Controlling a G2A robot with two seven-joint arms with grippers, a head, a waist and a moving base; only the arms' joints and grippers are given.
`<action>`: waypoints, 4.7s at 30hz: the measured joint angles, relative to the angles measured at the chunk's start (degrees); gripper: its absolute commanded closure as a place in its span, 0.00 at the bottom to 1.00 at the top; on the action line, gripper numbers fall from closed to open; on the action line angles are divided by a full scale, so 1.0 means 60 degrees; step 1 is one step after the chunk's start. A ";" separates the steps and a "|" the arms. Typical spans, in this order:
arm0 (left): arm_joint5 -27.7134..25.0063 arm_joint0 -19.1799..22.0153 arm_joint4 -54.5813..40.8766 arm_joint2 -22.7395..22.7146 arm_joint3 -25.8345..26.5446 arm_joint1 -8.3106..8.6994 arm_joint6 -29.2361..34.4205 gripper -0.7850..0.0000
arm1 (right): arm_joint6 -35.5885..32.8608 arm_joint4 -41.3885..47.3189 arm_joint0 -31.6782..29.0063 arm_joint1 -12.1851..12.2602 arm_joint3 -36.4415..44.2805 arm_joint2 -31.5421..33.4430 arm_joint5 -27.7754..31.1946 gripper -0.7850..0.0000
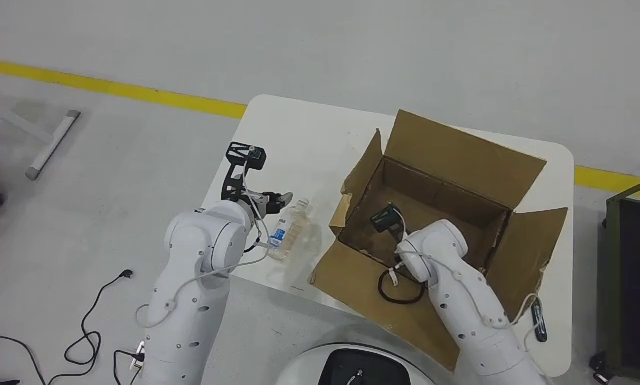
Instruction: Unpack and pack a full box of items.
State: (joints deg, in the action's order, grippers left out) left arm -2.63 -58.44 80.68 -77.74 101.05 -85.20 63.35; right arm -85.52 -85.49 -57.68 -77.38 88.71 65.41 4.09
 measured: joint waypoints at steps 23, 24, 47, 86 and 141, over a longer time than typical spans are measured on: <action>0.0000 0.0000 0.0000 0.0000 0.0000 0.0000 0.0000 0.00 | 0.0076 -0.0077 -0.0090 -0.0029 0.0392 0.0194 -0.0191 1.00; 0.0000 0.0000 0.0000 0.0000 0.0000 0.0000 0.0000 0.00 | 0.0072 -0.0059 -0.0157 -0.0015 0.0623 0.0284 -0.0196 1.00; 0.0000 0.0000 0.0000 0.0000 0.0000 0.0000 0.0000 0.00 | 0.1837 0.1223 -0.2777 0.0386 0.6447 0.3570 0.0569 1.00; 0.0000 0.0000 0.0000 0.0000 0.0000 0.0000 0.0000 0.00 | 0.2549 0.3244 -0.4296 0.0763 0.7134 1.0470 -0.0553 1.00; 0.0000 0.0000 0.0000 0.0000 0.0000 0.0000 0.0000 0.00 | 0.4608 0.1717 -0.3744 0.1053 0.2661 0.7473 -0.0409 1.00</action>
State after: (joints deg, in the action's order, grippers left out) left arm -2.63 -58.44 80.68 -77.74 101.05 -85.20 63.35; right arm -57.87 -75.19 -80.14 -71.06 104.67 110.25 1.63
